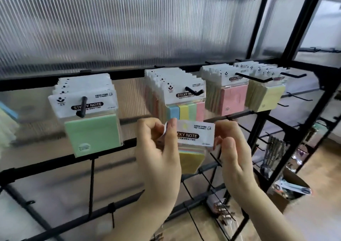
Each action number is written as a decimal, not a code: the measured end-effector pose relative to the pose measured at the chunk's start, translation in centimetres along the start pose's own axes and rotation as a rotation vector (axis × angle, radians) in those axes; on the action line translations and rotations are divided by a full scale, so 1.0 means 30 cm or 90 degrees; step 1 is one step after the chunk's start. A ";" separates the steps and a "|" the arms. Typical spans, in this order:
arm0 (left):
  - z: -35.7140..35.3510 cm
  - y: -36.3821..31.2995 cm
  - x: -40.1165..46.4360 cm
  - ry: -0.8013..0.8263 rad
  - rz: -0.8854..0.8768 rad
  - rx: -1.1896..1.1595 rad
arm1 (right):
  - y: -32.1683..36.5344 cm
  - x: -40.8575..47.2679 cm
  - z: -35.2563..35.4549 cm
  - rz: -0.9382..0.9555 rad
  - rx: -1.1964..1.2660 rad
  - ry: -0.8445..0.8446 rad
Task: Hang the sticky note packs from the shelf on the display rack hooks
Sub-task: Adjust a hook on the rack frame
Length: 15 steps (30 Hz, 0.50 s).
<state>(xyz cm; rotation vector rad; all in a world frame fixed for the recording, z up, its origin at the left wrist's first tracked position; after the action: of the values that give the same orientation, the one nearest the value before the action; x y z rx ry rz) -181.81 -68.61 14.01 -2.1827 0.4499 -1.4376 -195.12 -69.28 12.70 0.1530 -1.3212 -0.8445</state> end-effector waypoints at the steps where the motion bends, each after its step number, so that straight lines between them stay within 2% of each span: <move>1: -0.015 -0.001 -0.017 -0.015 0.006 -0.002 | 0.004 -0.017 0.010 -0.012 -0.001 0.042; 4: -0.064 0.010 -0.056 -0.030 0.033 -0.029 | 0.005 -0.039 0.038 -0.009 -0.012 0.098; 6: -0.097 0.025 -0.075 -0.013 0.050 -0.041 | -0.007 -0.038 0.068 0.009 -0.024 0.097; 9: -0.162 0.036 -0.093 0.026 0.049 -0.022 | -0.047 -0.021 0.134 -0.026 -0.032 0.059; 15: -0.329 0.040 -0.127 0.115 -0.091 0.073 | -0.160 0.069 0.303 -0.154 0.058 -0.060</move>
<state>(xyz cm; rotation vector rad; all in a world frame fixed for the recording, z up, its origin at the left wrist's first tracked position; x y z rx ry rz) -192.40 -69.74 13.70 -2.0375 0.2697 -1.7028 -205.38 -70.70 14.28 0.3548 -1.4490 -1.0050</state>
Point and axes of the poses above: each hand's wrist, its own x-axis towards the middle knuckle, its own z-axis out of the back of the hand, y = z × x, the point moved 1 cm from there along x, towards the middle knuckle, and after that the axes turned 13 degrees about -x, right-handed, at the moved point
